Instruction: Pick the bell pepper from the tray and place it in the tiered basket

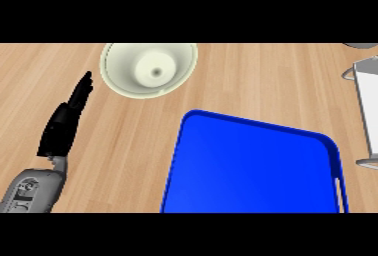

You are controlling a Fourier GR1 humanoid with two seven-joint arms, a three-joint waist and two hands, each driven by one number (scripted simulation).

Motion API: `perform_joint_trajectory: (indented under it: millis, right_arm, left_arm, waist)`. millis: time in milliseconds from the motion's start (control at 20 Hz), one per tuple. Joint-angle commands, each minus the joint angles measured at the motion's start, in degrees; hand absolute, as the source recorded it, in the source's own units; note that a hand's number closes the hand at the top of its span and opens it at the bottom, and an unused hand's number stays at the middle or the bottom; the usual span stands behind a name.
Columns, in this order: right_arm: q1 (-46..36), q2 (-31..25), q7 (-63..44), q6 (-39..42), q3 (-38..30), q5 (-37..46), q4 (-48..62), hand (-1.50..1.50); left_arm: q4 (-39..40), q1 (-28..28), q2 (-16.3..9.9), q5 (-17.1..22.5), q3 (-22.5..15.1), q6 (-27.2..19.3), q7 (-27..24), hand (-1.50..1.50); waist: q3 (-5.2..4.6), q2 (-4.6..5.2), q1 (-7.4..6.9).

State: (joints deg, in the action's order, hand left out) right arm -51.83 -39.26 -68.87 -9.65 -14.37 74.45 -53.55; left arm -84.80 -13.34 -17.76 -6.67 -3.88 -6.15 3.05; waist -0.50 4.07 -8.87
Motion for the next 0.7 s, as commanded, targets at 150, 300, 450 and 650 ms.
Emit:
perform_joint_trajectory:
  millis: [150,300,450,650]
  right_arm:
    - [-10.4,-1.9,-16.3,1.7,-2.2,12.4,9.4,1.50]
    - [-12.7,-0.7,-16.3,-1.9,-4.2,15.5,11.8,1.50]
    - [-15.8,-1.0,-16.3,2.7,-5.0,18.7,16.2,1.50]
    - [-16.5,-1.2,-15.8,2.8,-6.4,22.5,21.3,1.50]
  left_arm:
    - [1.7,-2.3,0.7,-0.1,-0.8,0.7,1.2,0.00]
    - [1.4,-2.6,1.3,0.4,-0.9,0.8,1.1,0.00]
    - [2.1,-1.6,1.3,-0.8,-1.2,0.0,0.4,0.00]
    - [2.6,-3.2,1.3,-0.6,-0.2,-0.5,2.4,0.00]
  waist:
    - [0.16,-0.49,-1.04]
    - [0.35,-0.39,-1.62]
    - [0.31,-1.31,-0.02]
    - [0.43,-1.38,1.28]
